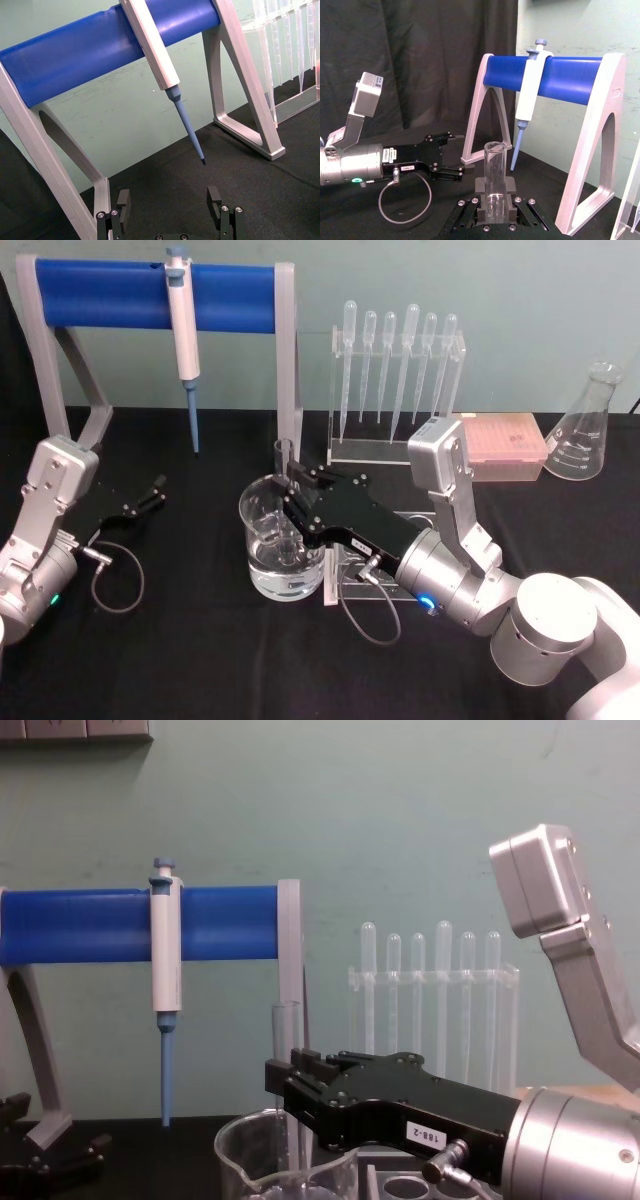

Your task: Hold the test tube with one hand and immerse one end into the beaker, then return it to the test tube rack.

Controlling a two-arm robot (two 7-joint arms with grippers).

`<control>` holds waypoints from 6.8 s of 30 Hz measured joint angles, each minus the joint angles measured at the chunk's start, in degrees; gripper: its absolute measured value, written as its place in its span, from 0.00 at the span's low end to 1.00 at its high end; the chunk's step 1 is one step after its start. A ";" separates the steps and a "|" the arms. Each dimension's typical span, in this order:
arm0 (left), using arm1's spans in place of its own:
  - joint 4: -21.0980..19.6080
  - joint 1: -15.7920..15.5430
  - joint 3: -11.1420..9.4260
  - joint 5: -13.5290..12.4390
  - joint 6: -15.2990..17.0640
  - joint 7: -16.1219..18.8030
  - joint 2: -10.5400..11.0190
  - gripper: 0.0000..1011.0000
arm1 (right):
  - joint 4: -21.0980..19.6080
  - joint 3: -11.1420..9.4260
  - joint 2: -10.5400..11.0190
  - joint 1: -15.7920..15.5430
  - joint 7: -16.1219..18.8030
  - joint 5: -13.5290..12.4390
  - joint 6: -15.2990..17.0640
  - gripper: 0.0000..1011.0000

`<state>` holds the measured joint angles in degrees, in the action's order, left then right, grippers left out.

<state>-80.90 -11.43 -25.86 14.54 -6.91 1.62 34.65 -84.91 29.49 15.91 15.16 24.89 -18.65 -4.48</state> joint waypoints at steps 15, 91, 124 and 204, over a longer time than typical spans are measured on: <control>0.00 0.00 0.00 0.00 0.00 0.00 0.00 0.99 | 0.00 0.00 0.00 0.00 0.00 0.00 0.00 0.22; 0.00 0.00 0.00 0.00 0.00 0.00 0.00 0.99 | 0.00 0.00 0.00 0.00 0.00 0.00 0.00 0.22; 0.00 0.01 0.00 0.00 0.00 0.00 0.00 0.99 | -25.66 -8.91 8.25 -5.96 -4.22 -2.56 8.29 0.22; 0.00 0.00 0.00 0.00 0.00 0.00 0.00 0.99 | -11.65 -8.26 8.14 -8.91 -3.03 5.33 8.49 0.38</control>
<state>-80.90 -11.43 -25.86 14.55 -6.91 1.62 34.64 -96.56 21.23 24.05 6.24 21.86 -13.31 4.01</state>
